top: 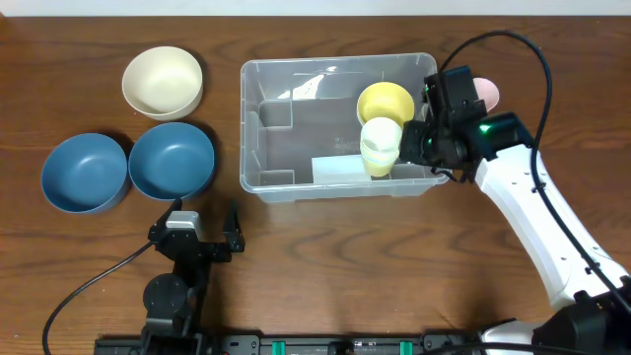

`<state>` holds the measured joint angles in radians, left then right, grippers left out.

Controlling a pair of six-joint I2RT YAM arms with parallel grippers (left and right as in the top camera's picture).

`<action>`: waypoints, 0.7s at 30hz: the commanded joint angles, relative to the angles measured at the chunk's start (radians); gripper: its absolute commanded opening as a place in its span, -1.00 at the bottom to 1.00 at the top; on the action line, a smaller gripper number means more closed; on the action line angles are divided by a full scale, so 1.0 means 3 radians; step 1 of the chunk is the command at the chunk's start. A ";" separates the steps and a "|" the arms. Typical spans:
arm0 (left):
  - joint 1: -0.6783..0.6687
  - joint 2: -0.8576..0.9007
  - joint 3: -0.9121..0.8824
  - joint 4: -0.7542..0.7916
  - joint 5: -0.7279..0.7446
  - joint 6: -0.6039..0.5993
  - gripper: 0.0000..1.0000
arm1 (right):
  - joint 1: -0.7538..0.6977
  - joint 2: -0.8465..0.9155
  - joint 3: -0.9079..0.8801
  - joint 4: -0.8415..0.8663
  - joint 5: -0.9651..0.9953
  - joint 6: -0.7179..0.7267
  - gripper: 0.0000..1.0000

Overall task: Pack container
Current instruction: 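Release the cream cup and move the right gripper to the pink cup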

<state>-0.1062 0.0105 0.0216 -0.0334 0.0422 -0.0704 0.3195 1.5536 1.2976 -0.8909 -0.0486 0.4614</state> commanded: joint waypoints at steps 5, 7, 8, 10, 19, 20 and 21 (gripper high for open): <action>0.0017 -0.0015 -0.0058 -0.0125 -0.0066 0.0045 0.96 | 0.0017 -0.0135 0.0327 0.0025 -0.0011 -0.0198 0.08; 0.0017 -0.0017 -0.0058 -0.0123 -0.0066 0.0045 0.96 | -0.0039 -0.0229 0.0540 -0.0010 0.0078 -0.0193 0.13; 0.0017 -0.0015 -0.0058 -0.0125 -0.0066 0.0045 0.96 | -0.0081 -0.0264 0.0629 -0.0023 0.0132 -0.0186 0.15; 0.0017 -0.0015 -0.0058 -0.0125 -0.0066 0.0045 0.96 | -0.0201 -0.0319 0.0776 -0.0061 0.0281 -0.0085 0.13; 0.0017 -0.0015 -0.0058 -0.0125 -0.0066 0.0045 0.96 | -0.0880 -0.0146 0.0810 0.0080 0.0800 0.0231 0.04; 0.0017 -0.0015 -0.0058 -0.0123 -0.0066 0.0045 0.96 | -0.0970 -0.0088 0.0810 0.0118 0.0781 0.0231 0.06; 0.0017 -0.0015 -0.0058 -0.0125 -0.0066 0.0045 0.96 | -0.1059 -0.0022 0.0810 0.0150 0.0735 0.0231 0.07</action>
<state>-0.1062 0.0105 0.0216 -0.0330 0.0422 -0.0704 0.0616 1.4918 1.5406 -0.8581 0.1352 0.5056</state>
